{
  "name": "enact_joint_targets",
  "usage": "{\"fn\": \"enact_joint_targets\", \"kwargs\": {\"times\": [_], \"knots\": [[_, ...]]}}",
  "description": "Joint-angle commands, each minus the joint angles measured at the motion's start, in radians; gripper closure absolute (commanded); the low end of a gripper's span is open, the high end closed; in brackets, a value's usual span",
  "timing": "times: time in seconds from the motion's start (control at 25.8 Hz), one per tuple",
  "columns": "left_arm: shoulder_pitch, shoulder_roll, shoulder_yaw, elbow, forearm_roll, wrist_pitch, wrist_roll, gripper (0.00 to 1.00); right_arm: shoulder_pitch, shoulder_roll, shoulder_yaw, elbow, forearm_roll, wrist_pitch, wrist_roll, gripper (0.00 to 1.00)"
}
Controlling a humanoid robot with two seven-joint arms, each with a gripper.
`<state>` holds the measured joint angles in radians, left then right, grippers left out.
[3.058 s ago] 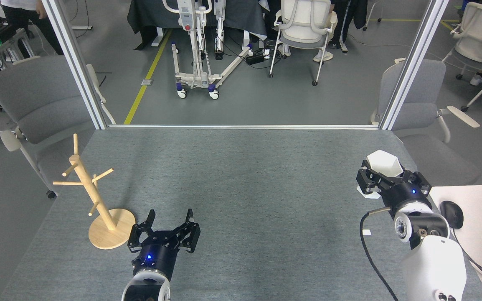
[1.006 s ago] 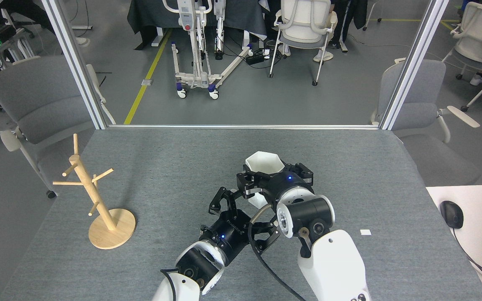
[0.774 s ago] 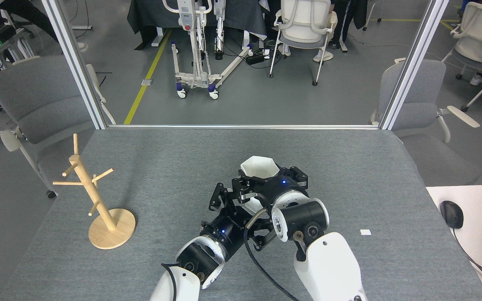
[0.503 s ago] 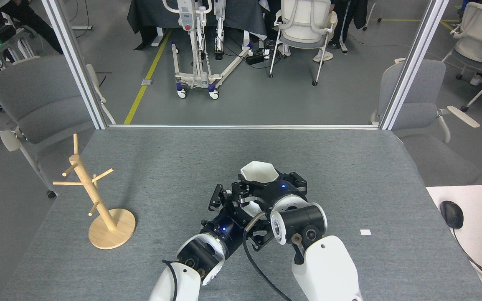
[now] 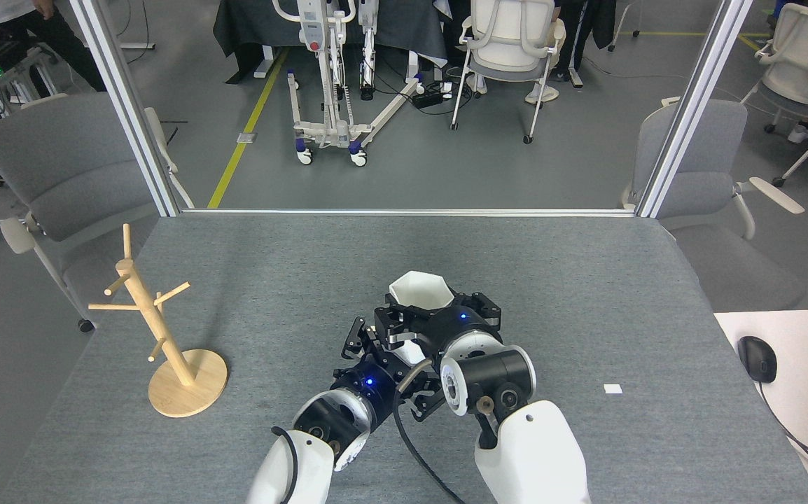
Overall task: Hang cup on storage rack
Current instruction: 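Grasp the white cup with the left gripper beside the right gripper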
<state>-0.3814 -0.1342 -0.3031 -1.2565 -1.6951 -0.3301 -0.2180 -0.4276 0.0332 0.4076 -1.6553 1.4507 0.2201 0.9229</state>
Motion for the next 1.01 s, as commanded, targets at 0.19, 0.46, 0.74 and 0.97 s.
{"fn": "enact_joint_targets", "kwargs": {"times": [0.19, 0.46, 0.74, 0.97], "knots": [[0.042, 0.024, 0.048, -0.043, 0.028, -0.069, 0.016, 0.00, 0.020, 0.017, 0.065, 0.017, 0.003, -0.007, 0.010, 1.00], [0.128, 0.030, 0.090, -0.153, 0.031, -0.139, 0.022, 0.00, 0.013, 0.002, 0.053, 0.031, 0.000, -0.007, -0.015, 1.00], [0.164, 0.051, 0.119, -0.184, 0.032, -0.198, 0.022, 0.01, 0.009, 0.004, 0.053, 0.057, -0.001, -0.007, -0.021, 1.00], [0.145, 0.038, 0.119, -0.182, 0.034, -0.196, 0.008, 0.00, 0.015, 0.011, 0.054, 0.057, -0.001, -0.005, -0.021, 1.00]]}}
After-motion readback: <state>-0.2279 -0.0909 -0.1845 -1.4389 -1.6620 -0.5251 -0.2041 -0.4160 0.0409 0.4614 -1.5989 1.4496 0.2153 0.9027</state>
